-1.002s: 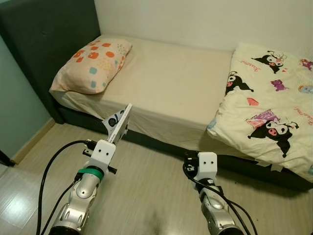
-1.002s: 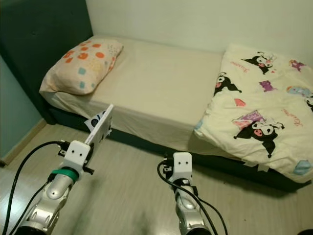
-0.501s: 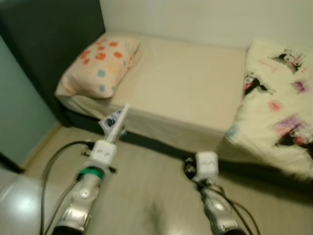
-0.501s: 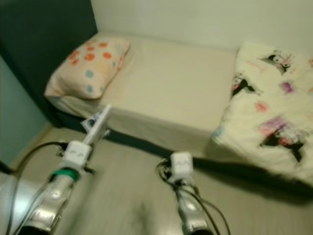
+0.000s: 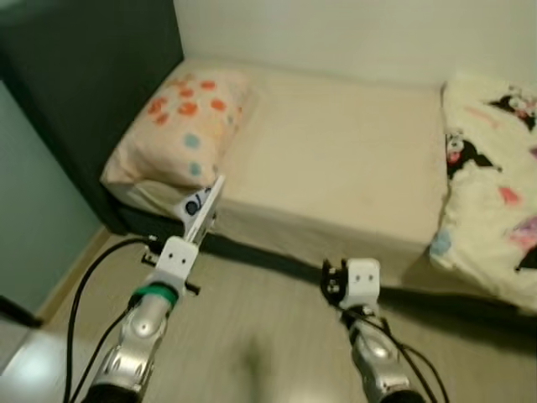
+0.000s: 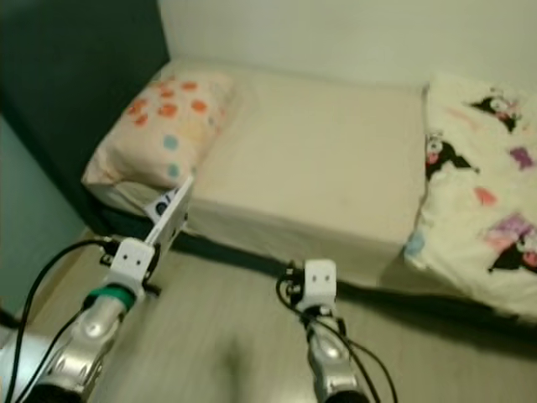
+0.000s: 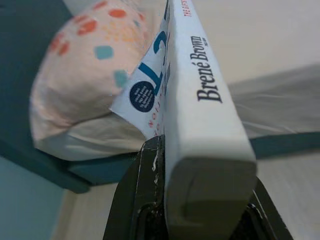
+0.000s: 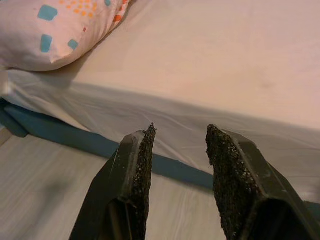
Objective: Clean up the room
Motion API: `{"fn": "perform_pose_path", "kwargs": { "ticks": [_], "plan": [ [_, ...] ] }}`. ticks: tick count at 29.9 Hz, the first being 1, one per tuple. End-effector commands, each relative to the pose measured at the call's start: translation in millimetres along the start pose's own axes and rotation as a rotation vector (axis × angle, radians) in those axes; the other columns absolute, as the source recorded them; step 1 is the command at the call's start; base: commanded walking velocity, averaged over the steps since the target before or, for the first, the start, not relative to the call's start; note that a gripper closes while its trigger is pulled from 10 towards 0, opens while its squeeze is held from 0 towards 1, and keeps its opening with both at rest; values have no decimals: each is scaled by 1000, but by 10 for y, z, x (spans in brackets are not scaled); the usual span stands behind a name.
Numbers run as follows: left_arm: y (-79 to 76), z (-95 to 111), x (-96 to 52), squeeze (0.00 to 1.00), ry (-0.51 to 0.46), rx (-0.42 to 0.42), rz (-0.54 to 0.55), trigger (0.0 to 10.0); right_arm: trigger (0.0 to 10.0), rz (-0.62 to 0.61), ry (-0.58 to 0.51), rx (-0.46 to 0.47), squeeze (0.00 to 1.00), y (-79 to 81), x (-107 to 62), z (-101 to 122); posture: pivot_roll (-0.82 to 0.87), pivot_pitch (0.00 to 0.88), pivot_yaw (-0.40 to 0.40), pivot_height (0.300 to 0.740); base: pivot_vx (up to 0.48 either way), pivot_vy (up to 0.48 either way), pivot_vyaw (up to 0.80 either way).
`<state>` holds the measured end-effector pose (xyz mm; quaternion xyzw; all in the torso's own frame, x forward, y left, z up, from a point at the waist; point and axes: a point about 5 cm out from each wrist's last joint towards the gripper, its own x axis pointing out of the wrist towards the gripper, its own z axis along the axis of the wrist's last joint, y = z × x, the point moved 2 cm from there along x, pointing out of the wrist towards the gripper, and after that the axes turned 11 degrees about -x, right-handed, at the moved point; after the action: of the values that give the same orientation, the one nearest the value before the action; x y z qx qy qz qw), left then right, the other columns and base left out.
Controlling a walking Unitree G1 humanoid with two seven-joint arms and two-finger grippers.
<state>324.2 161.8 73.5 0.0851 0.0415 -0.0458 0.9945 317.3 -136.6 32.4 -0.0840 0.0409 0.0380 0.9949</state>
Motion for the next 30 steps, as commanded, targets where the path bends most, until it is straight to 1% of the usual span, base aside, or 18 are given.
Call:
{"fn": "perform_pose_path", "kwargs": {
  "ticks": [1,2,4,5,6,13,19,21,24,26,30],
  "plan": [
    [-63,3,-14,0,-4,-4,-22,10000,10000,-5,27,6,0,-2,-45,-76,45,0,55,740,0,0,0],
    [-92,9,-9,0,-5,-7,-43,10000,10000,-3,27,5,0,4,-43,-74,45,0,57,740,0,0,0],
    [-92,9,-9,0,-5,-7,-43,10000,10000,-3,27,5,0,4,-43,-74,45,0,57,740,0,0,0],
    [-111,24,1,0,-4,-27,-71,10000,10000,-2,26,5,0,15,-34,-65,45,0,58,740,0,0,0],
    [-107,33,4,0,-6,-38,-76,10000,10000,-2,25,6,0,18,-30,-61,46,0,57,740,0,0,0],
    [-27,32,14,0,-12,-35,-41,10000,10000,1,24,7,0,28,-22,-54,46,0,58,740,0,0,0],
    [0,37,-4,0,-22,-34,-30,10000,10000,7,27,4,0,30,-34,-67,50,0,51,740,330,0,0],
    [-3,38,-7,0,-24,-35,-29,10000,10000,1,30,47,0,29,-34,-70,49,0,50,740,480,0,0],
    [-4,39,-9,0,-26,-38,-31,10000,10000,-3,41,75,0,29,-31,-77,49,0,50,740,480,0,-438],
    [-4,40,-9,0,-27,-39,-31,10000,10000,-3,42,76,0,29,-31,-78,49,0,50,740,480,0,-438],
    [-6,42,-6,0,-29,-41,-30,10000,10000,-4,36,72,0,18,-25,-68,48,0,48,740,480,0,-800]
  ]
}}
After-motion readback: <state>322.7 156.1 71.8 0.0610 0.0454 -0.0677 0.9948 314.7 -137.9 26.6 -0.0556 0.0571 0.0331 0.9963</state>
